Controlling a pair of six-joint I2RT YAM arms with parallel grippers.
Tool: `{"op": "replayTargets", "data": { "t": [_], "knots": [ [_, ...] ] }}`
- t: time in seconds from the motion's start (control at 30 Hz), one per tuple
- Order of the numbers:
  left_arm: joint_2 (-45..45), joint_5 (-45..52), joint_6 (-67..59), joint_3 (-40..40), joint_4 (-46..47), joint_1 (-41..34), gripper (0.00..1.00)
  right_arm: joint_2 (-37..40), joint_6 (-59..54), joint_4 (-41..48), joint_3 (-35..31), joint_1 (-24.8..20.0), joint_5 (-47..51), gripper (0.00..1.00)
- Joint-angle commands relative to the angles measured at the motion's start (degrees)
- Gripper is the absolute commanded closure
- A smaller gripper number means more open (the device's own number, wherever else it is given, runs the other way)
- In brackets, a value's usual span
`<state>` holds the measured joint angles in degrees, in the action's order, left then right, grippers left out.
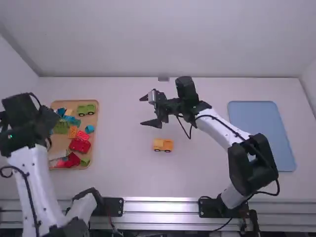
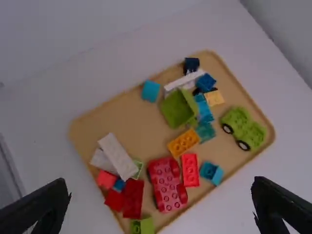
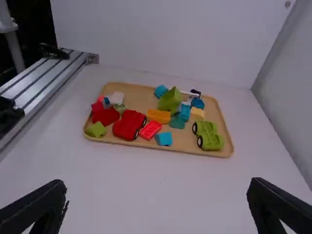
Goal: Assemble lego blocks to make yellow taxi
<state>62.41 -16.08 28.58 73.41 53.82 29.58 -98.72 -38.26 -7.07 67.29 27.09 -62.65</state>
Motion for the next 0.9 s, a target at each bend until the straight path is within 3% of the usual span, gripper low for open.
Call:
{"op": "replayTargets", "data": {
  "t": [0.0,0.2,0.47,0.77,0.87],
  "knots": [
    [5.42,1.27,0.52,6.99,1.95,0.11,0.01,-0.2,-0.79,-0.2,1.75,-0.13,-0.52,0.01],
    [19.37,15.58,-8.13,18.86,2.08,-1.81,0.01,-0.2,-0.55,-1.84,1.77,0.98,-0.37,0.01],
    [43.8,11.96,-17.68,39.43,9.7,-7.56,0.01,-0.2,0.68,-3.21,1.86,1.11,-0.33,0.01],
    [67.43,11.91,-29.35,63.67,24.52,-7.04,0.01,-0.2,0.96,-2.27,1.75,1.05,-0.37,0.01],
    [71.91,10.01,-32.26,66.99,25.35,-6.29,0.01,-0.2,0.9,-1.86,1.75,1.05,-0.31,0.01]
  ]
}}
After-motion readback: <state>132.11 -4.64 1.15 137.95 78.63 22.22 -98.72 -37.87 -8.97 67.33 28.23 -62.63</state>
